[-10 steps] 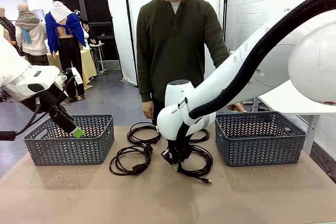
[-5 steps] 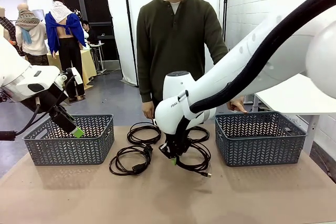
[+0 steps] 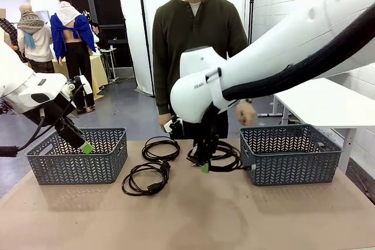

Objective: Organize the cables according to human instructions.
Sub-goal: Pick up a bundle of cables and place it in the basket indicated by the human.

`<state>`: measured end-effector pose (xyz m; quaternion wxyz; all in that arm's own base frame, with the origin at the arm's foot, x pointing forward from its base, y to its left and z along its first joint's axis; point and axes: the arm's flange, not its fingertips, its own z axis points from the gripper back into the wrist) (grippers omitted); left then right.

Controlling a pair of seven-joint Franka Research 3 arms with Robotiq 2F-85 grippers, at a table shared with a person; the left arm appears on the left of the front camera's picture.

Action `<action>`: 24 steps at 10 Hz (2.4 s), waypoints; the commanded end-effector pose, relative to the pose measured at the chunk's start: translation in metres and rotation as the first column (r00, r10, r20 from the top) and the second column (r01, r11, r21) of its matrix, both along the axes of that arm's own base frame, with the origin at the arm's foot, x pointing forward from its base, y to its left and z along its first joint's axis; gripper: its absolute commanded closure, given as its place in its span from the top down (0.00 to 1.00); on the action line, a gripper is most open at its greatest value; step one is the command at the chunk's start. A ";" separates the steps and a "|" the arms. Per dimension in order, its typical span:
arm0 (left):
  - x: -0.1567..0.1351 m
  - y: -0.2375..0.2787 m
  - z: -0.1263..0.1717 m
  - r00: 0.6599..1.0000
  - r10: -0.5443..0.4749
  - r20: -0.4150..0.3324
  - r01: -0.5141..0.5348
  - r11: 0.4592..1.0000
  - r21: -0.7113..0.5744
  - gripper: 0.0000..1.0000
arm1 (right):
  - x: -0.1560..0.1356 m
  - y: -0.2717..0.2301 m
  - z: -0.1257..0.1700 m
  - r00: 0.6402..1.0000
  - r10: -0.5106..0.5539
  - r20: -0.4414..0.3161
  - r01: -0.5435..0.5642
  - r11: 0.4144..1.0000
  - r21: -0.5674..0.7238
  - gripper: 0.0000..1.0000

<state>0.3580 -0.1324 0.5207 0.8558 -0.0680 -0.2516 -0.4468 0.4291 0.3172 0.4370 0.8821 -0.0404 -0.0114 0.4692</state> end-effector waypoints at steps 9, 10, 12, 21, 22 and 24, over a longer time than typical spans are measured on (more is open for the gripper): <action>0.002 0.001 -0.001 1.000 0.002 0.012 -0.002 1.000 0.001 1.00 | 0.018 -0.071 0.054 0.938 0.345 -0.012 -0.345 0.935 -0.077 0.00; 0.002 0.001 -0.001 1.000 0.002 0.012 -0.002 1.000 0.001 1.00 | 0.018 -0.071 0.054 0.938 0.345 -0.012 -0.345 0.935 -0.077 0.00; 0.002 0.001 -0.001 1.000 0.002 0.012 -0.002 1.000 0.001 1.00 | 0.018 -0.071 0.054 0.938 0.345 -0.012 -0.345 0.935 -0.077 0.00; 0.002 0.001 -0.001 1.000 0.002 0.012 -0.002 1.000 0.001 1.00 | 0.039 -0.127 0.096 0.934 0.356 -0.038 -0.356 0.934 0.012 0.00; 0.002 0.001 -0.001 1.000 0.002 0.012 -0.002 1.000 0.001 1.00 | 0.040 -0.140 0.100 0.931 0.363 -0.036 -0.363 0.932 0.014 0.00; 0.002 0.001 -0.001 1.000 0.002 0.012 -0.002 1.000 0.001 1.00 | 0.047 -0.172 0.103 0.915 0.403 -0.033 -0.403 0.915 0.020 0.00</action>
